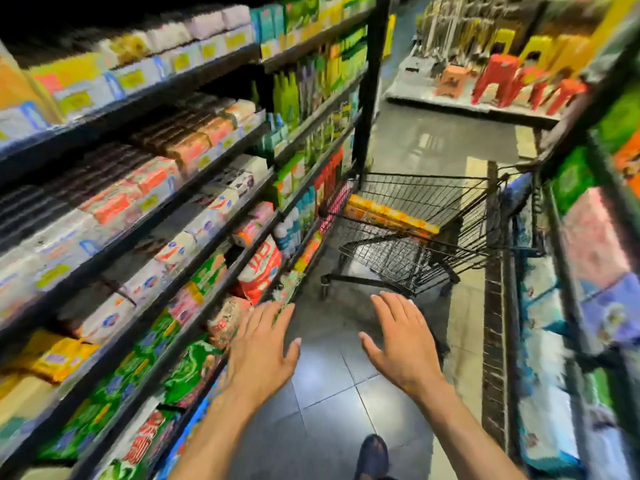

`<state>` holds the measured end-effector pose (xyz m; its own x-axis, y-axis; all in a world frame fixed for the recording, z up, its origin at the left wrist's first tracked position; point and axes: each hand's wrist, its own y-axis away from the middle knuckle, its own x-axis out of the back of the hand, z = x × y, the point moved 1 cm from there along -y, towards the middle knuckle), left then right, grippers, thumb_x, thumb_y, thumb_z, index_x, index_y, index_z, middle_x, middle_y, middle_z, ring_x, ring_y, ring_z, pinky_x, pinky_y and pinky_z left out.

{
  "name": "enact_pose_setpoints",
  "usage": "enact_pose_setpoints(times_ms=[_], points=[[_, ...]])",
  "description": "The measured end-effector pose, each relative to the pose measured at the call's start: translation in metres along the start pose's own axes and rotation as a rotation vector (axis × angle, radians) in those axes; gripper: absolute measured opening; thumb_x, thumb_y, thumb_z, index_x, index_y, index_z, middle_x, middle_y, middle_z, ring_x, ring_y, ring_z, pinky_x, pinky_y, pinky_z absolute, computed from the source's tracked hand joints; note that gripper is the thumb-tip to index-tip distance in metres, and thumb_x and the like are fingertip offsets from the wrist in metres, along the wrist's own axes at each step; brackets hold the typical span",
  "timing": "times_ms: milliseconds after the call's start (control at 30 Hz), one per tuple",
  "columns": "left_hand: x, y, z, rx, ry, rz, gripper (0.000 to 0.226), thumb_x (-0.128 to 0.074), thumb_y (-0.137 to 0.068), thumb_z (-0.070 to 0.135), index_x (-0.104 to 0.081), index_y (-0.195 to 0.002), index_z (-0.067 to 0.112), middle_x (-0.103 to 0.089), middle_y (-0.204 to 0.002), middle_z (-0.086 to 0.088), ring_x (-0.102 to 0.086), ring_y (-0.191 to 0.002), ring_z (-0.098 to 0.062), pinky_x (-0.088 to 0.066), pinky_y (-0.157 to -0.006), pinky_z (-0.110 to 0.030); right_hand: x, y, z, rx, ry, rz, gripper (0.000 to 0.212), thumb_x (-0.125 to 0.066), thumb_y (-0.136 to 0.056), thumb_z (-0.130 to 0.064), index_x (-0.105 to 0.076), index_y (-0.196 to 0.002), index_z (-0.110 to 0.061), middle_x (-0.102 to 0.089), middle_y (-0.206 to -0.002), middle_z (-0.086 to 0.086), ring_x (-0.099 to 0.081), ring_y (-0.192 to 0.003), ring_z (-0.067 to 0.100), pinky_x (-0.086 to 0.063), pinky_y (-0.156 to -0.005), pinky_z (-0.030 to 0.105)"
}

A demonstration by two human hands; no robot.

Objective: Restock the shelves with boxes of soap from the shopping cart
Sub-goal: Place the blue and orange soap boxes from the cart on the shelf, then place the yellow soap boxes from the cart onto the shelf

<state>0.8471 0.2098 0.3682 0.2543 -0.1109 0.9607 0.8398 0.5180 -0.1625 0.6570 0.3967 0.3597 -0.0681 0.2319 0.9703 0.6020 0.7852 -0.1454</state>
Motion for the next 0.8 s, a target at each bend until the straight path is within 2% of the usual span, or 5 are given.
enact_pose_setpoints(times_ms=[100, 200, 400, 667, 800], points=[[-0.017, -0.067, 0.043, -0.058, -0.006, -0.006, 0.061, -0.047, -0.084, 0.049, -0.059, -0.135, 0.016, -0.058, -0.135, -0.006, -0.052, -0.126, -0.027, -0.034, -0.110, -0.041, 0.007, -0.028, 0.060, -0.069, -0.003, 0.017, 0.072, -0.051, -0.089, -0.060, -0.049, -0.147, -0.017, -0.051, -0.150, 0.004, -0.043, -0.141, 0.026, -0.031, -0.123, 0.045], [-0.036, -0.132, 0.080, -0.097, 0.019, -0.046, 0.062, -0.048, -0.086, 0.050, -0.056, -0.138, 0.016, -0.056, -0.139, -0.006, -0.051, -0.129, -0.028, -0.041, -0.109, -0.047, 0.015, -0.054, 0.116, -0.126, 0.003, 0.015, 0.073, -0.052, -0.088, -0.060, -0.051, -0.146, -0.016, -0.053, -0.148, 0.005, -0.046, -0.139, 0.026, -0.032, -0.123, 0.044], [-0.063, -0.237, 0.139, -0.183, 0.028, -0.086, 0.063, -0.048, -0.087, 0.051, -0.056, -0.138, 0.016, -0.055, -0.138, -0.005, -0.051, -0.129, -0.028, -0.041, -0.110, -0.047, 0.025, -0.106, 0.205, -0.238, -0.008, 0.001, 0.075, -0.050, -0.090, -0.061, -0.046, -0.151, -0.017, -0.049, -0.152, 0.004, -0.040, -0.144, 0.025, -0.024, -0.125, 0.041], [-0.106, -0.381, 0.166, -0.328, 0.022, -0.137, 0.062, -0.047, -0.088, 0.051, -0.057, -0.137, 0.014, -0.058, -0.136, -0.006, -0.052, -0.127, -0.027, -0.042, -0.110, -0.047, 0.013, -0.199, 0.272, -0.355, -0.045, 0.010, 0.077, -0.053, -0.091, -0.063, -0.043, -0.153, -0.019, -0.045, -0.154, 0.001, -0.037, -0.144, 0.020, -0.031, -0.123, 0.040], [-0.127, -0.465, 0.167, -0.396, 0.036, -0.151, 0.062, -0.044, -0.091, 0.053, -0.053, -0.142, 0.017, -0.054, -0.140, -0.002, -0.047, -0.131, -0.023, -0.040, -0.113, -0.047, 0.005, -0.264, 0.300, -0.425, -0.038, 0.018, 0.078, -0.051, -0.093, -0.063, -0.040, -0.156, -0.018, -0.042, -0.159, 0.002, -0.034, -0.149, 0.021, -0.027, -0.125, 0.040]])
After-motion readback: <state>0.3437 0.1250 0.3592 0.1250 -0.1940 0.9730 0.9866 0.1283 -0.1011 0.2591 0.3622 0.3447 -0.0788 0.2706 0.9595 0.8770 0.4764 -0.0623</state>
